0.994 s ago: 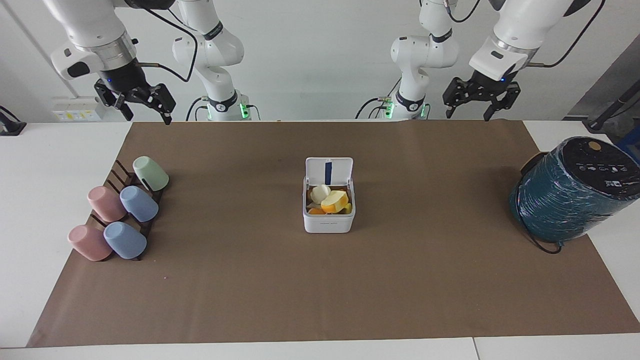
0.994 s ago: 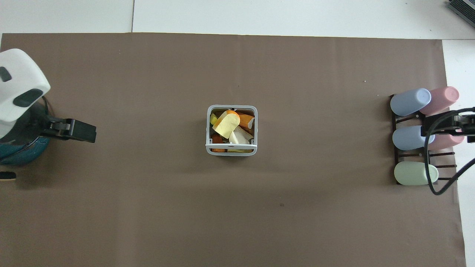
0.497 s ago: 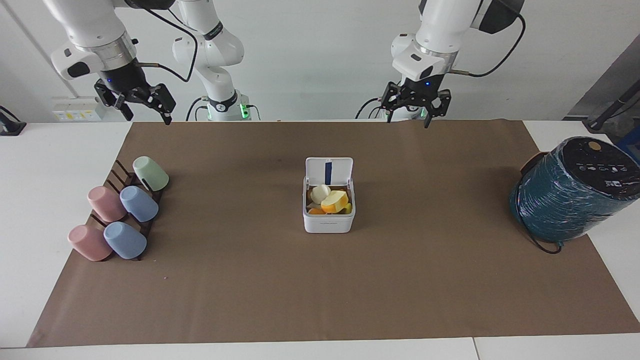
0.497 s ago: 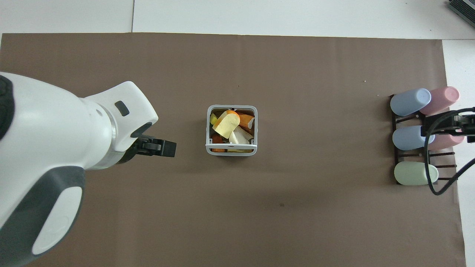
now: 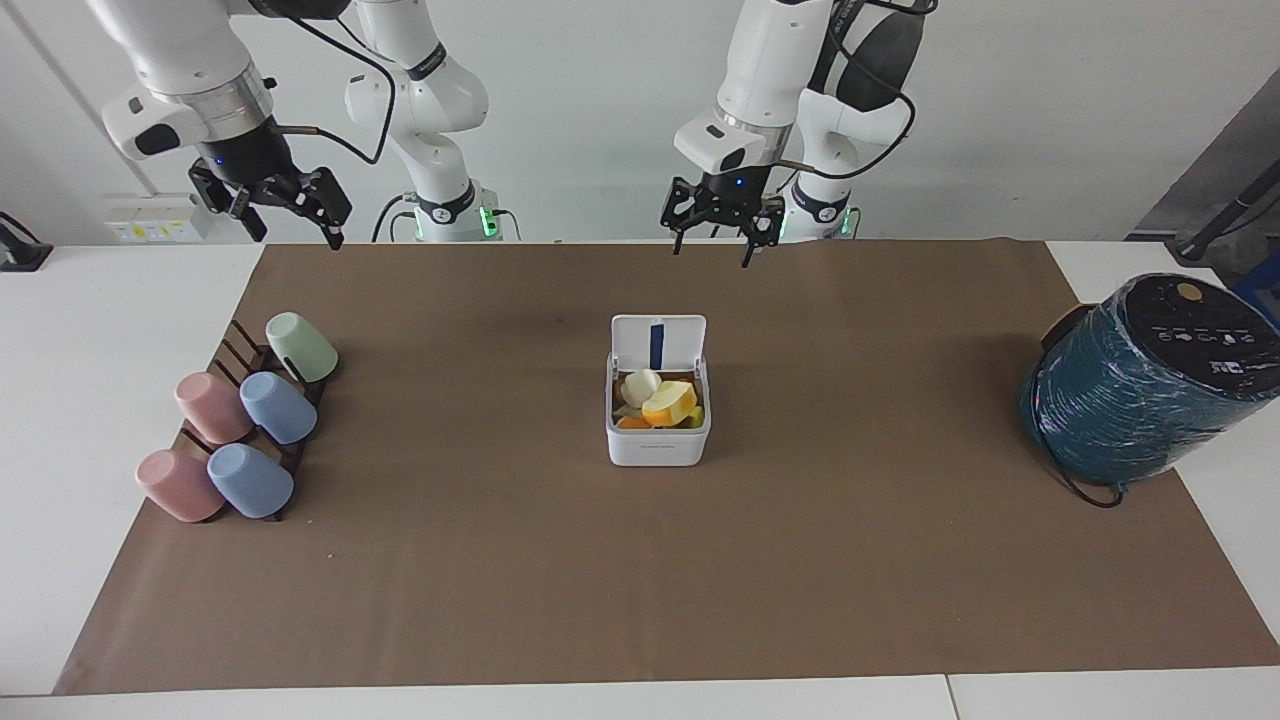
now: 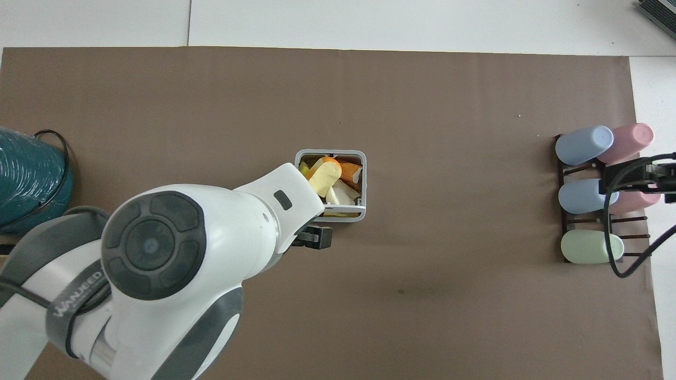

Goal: Close trash can lid

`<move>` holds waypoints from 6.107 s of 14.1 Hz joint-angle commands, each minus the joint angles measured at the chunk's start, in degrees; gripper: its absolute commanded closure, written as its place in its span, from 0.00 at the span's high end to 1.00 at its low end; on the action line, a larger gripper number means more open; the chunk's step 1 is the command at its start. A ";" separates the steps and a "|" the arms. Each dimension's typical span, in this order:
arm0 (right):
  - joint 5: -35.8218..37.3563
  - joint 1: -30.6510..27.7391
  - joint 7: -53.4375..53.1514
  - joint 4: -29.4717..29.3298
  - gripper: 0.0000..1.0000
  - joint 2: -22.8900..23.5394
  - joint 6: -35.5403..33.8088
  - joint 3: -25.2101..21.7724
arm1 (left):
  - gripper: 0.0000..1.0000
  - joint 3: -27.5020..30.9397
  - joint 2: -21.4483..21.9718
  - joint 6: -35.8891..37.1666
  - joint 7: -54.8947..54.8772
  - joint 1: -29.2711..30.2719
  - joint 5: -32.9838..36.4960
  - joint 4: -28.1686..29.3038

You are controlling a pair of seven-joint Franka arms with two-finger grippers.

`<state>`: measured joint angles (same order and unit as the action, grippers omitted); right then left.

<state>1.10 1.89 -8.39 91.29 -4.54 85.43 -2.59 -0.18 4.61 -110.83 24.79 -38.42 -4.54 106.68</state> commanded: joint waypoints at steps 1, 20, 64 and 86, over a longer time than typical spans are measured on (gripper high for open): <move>-1.01 -0.40 1.35 1.17 1.00 -1.17 -0.27 0.13 | 0.81 0.98 -1.61 -4.65 1.84 -2.79 -0.56 1.77; -1.01 -0.40 1.35 1.17 1.00 -1.17 -0.27 0.13 | 0.00 1.24 -14.53 -23.38 0.61 2.47 0.15 -1.91; -1.01 -0.40 1.35 1.17 1.00 -1.26 -0.27 0.13 | 0.00 1.77 -17.18 -8.64 -1.23 1.77 0.06 -8.60; -1.01 -0.40 1.35 1.17 1.00 -1.26 -0.27 0.13 | 1.00 2.56 1.72 20.73 -28.48 29.10 3.49 -8.77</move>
<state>1.10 1.89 -8.39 91.32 -4.57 85.43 -2.59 2.74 4.11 -92.26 -2.83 -11.49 -1.33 97.11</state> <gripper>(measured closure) 0.000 0.088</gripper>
